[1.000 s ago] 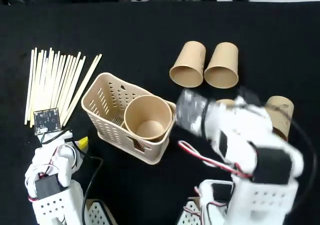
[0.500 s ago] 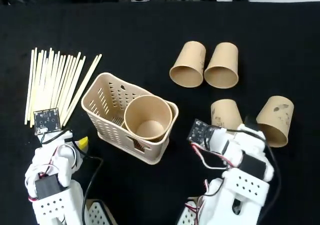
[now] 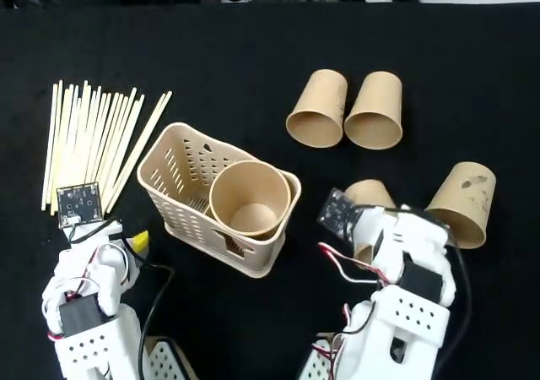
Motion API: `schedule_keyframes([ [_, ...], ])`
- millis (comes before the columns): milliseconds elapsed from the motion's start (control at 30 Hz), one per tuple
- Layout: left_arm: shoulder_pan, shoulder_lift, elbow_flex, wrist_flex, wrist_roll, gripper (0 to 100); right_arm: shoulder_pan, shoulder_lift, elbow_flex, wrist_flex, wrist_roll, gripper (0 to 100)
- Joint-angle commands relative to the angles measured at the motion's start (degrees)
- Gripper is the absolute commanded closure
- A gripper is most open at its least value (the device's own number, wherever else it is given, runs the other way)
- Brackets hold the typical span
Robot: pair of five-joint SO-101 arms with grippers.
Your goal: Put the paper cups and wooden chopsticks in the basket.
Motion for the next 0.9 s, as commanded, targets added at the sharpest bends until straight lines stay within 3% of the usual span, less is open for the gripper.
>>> schedule_keyframes([
  [0, 0.13, -0.35, -0.22, -0.97, -0.53, 68, -0.26, -0.66, -9.45, 8.53, -3.60, 98.6],
  [233, 0.13, -0.35, -0.22, -0.97, -0.53, 68, -0.70, -0.04, -30.11, 30.95, -10.29, 98.6],
  [433, 0.13, -0.35, -0.22, -0.97, -0.53, 68, -0.88, -0.31, -44.09, 43.96, -18.37, 98.6],
  [567, 0.13, -0.35, -0.22, -0.97, -0.53, 68, -6.68, -0.04, -58.24, 53.10, -23.12, 98.6],
  [867, 0.13, -0.35, -0.22, -0.97, -0.53, 68, -20.66, 7.34, -79.69, 53.98, -45.63, 98.6],
])
